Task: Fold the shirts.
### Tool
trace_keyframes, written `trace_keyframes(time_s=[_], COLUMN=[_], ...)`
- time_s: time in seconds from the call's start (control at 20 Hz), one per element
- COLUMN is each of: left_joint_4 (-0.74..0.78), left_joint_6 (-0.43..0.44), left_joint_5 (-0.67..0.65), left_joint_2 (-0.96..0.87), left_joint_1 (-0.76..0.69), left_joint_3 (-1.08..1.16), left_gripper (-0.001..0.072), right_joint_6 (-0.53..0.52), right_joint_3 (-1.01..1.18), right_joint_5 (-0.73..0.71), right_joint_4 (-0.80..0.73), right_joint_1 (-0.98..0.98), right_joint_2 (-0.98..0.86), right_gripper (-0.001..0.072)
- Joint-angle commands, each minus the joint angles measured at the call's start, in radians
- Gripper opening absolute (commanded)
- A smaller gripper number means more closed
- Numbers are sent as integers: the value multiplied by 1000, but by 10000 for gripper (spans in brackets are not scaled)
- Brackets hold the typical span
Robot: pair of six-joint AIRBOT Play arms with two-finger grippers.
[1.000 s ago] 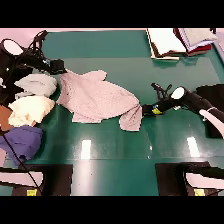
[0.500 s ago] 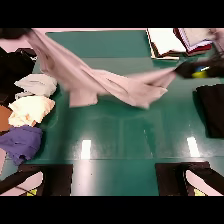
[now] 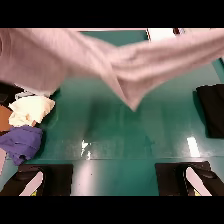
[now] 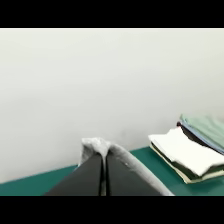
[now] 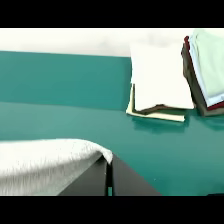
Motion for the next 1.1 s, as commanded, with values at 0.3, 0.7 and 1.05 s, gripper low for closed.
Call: trace_keyframes(time_s=[0.3,0.7,1.05], left_joint_4=[-76,88,93], left_joint_6=[3,74,74], left_joint_5=[-106,-9,13], left_joint_2=[-115,-255,-269], left_joint_1=[1,1,1], left_joint_3=[-522,-846,-847], left_gripper=[20,20,20], right_joint_6=[3,11,124], right_joint_3=[-305,-573,-972], right_joint_5=[-32,-20,-110], right_joint_4=[-56,19,192], right_joint_1=[184,248,626], right_joint_2=[-377,-438,-235], right_gripper=[363,447,447])
